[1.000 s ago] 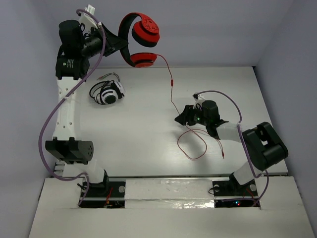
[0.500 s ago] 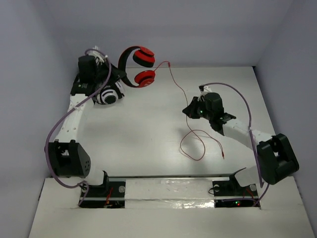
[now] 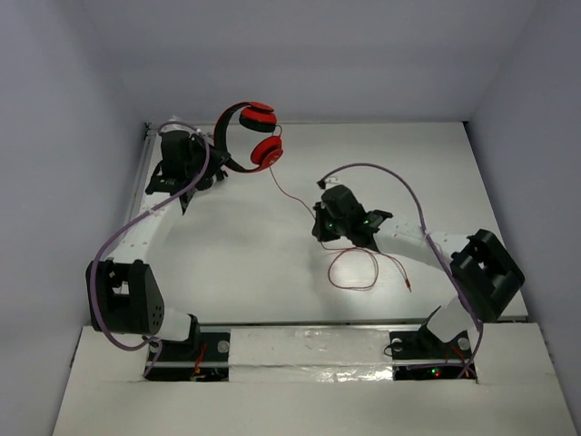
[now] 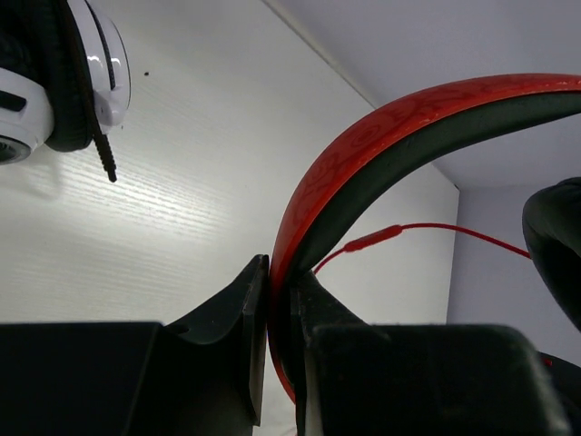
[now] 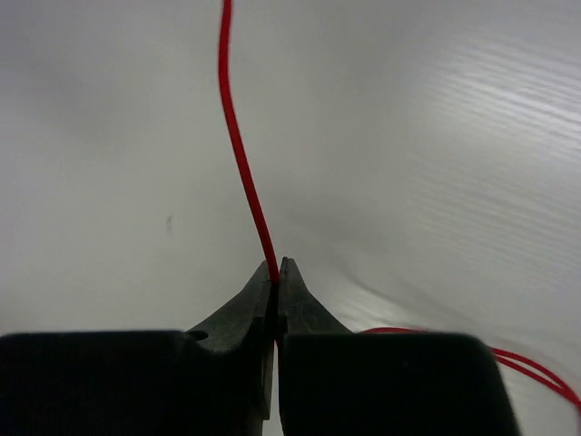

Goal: Wrap the headphones

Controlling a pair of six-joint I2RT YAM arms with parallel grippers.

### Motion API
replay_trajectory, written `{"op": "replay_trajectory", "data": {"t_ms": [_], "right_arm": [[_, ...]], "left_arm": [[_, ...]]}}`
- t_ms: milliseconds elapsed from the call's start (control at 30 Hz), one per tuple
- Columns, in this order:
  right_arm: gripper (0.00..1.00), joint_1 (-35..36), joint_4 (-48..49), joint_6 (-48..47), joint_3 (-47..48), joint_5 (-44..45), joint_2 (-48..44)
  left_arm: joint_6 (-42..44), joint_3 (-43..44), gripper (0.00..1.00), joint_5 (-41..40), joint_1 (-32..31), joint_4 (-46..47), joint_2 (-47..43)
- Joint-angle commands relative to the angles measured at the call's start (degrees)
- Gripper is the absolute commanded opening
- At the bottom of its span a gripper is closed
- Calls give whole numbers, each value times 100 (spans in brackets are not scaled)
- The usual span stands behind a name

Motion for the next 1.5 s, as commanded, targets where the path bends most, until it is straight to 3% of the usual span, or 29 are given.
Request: {"op": "replay_trajectory", "data": {"t_ms": [0, 167, 433, 767, 1267, 1467], "right_arm": [[0, 775, -414, -211, 668, 244, -40], [0, 1628, -1021, -369, 1336, 665, -179], [0, 2016, -2190, -721, 2171, 1175, -584], [0, 2016, -3114, -1257, 2840, 2449, -848], [0, 1787, -3114, -1697, 3218, 3557, -1121], [0, 1612, -3000, -1811, 3113, 3953, -1278]], "left_arm": [[-75, 17, 0, -722, -383, 696, -426], [356, 166, 0, -2012, -1121, 433, -251], [1084, 87, 0, -2517, -1658, 353, -75], [2095, 34, 0, -814, -1833, 55, 84], [3213, 509, 0, 198, -2185, -1352, 242], [3625, 842, 0, 261, -2247, -1861, 374]]}}
